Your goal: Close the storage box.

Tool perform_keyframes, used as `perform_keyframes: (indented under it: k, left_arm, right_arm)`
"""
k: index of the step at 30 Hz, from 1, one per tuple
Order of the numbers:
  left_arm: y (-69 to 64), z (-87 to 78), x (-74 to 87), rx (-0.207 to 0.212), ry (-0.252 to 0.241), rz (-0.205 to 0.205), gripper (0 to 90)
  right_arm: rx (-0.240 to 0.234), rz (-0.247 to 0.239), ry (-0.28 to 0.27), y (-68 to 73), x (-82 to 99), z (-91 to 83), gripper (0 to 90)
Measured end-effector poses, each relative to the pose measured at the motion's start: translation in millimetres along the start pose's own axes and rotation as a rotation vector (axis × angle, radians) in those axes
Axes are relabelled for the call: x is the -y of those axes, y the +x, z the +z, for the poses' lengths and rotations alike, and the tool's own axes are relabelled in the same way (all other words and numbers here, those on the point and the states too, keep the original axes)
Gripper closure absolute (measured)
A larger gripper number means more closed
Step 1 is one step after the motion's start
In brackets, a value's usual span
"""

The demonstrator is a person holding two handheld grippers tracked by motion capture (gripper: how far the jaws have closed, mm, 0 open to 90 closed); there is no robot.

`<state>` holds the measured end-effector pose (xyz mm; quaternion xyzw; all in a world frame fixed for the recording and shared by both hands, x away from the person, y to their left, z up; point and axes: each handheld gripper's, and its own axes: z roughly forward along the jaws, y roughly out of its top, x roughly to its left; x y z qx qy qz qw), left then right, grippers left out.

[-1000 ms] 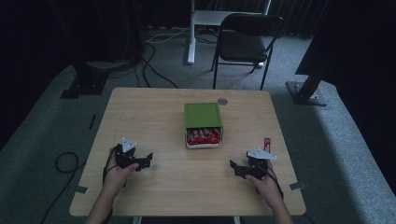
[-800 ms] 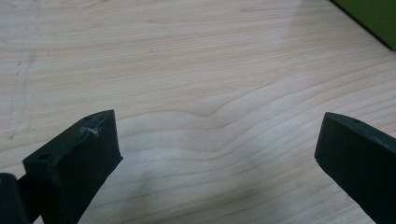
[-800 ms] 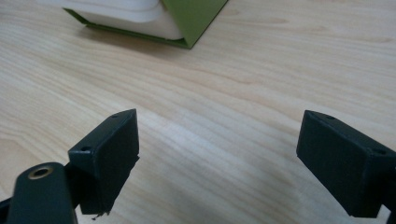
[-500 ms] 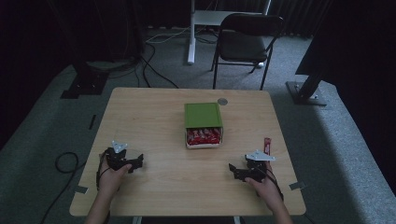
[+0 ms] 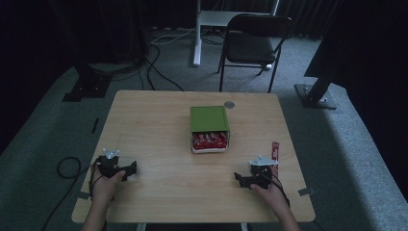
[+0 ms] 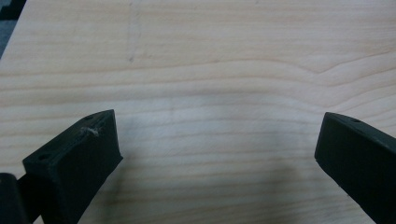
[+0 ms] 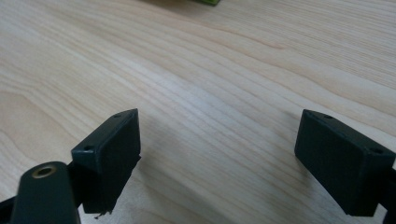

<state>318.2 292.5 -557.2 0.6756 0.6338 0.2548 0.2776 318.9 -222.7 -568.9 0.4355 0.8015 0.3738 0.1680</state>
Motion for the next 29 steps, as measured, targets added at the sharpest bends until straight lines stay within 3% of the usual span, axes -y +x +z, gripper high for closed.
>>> perform_keyframes:
  k: [6, 17, 29]
  left_arm:
    - [1.9, 1.5, 3.3, -0.020, 0.026, -0.009, 0.7]
    - [-1.3, 3.6, 5.6, -0.049, 0.009, -0.017, 0.6]
    - [-1.2, 3.7, 5.7, -0.052, 0.006, -0.023, 0.6]
  right_arm:
    - [0.032, -0.046, 0.020, 5.4, -0.6, 2.1, 12.3]
    - [0.030, -0.047, 0.020, 5.5, -0.6, 2.2, 12.2]
    - [0.030, -0.047, 0.020, 5.6, -0.6, 2.2, 12.2]
